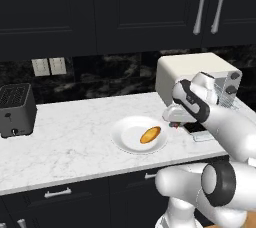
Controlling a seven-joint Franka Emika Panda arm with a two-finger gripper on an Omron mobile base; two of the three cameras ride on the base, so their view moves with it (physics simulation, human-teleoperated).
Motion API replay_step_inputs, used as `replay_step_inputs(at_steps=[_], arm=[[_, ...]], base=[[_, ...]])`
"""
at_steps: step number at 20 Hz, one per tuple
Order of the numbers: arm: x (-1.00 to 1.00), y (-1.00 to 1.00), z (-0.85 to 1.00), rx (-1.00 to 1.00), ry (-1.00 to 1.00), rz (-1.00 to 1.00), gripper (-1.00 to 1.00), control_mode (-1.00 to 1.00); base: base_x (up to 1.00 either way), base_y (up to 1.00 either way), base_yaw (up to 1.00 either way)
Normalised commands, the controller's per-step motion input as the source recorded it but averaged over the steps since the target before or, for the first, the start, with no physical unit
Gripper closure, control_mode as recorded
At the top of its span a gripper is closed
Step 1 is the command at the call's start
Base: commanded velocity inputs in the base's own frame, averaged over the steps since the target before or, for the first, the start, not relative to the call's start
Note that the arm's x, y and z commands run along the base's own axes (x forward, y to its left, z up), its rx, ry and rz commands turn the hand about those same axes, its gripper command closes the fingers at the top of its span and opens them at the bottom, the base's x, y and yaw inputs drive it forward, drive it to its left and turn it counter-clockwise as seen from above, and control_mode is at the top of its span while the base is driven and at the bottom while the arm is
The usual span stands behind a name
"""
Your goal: Pick up the kebab skewer and baguette bread, and place them inside the toaster oven. Close the toaster oven door and start by setting the timer.
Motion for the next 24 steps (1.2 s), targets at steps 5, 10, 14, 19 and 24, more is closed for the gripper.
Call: replay_step_inputs(at_steps=[5, 10, 14, 19, 24], arm=[[0.00, -0.99, 0.03, -0.04, 0.00, 0.25, 1.00, -1.00], [0.01, -0.87, 0.02, 0.00, -0.03, 0.12, 1.00, -1.00], [0.01, -0.54, 0.06, 0.00, -0.14, 0.07, 1.00, -1.00], [0.30, -0.13, 0.11, 0.00, -0.10, 0.03, 1.00, -1.00], [0.40, -0.10, 0.04, -0.01, -0.05, 0.00, 1.00, -1.00]], base=[[0.00, 0.00, 0.00], [0.00, 0.00, 0.00], [0.00, 0.00, 0.00], [0.00, 0.00, 0.00], [0.00, 0.00, 0.00]])
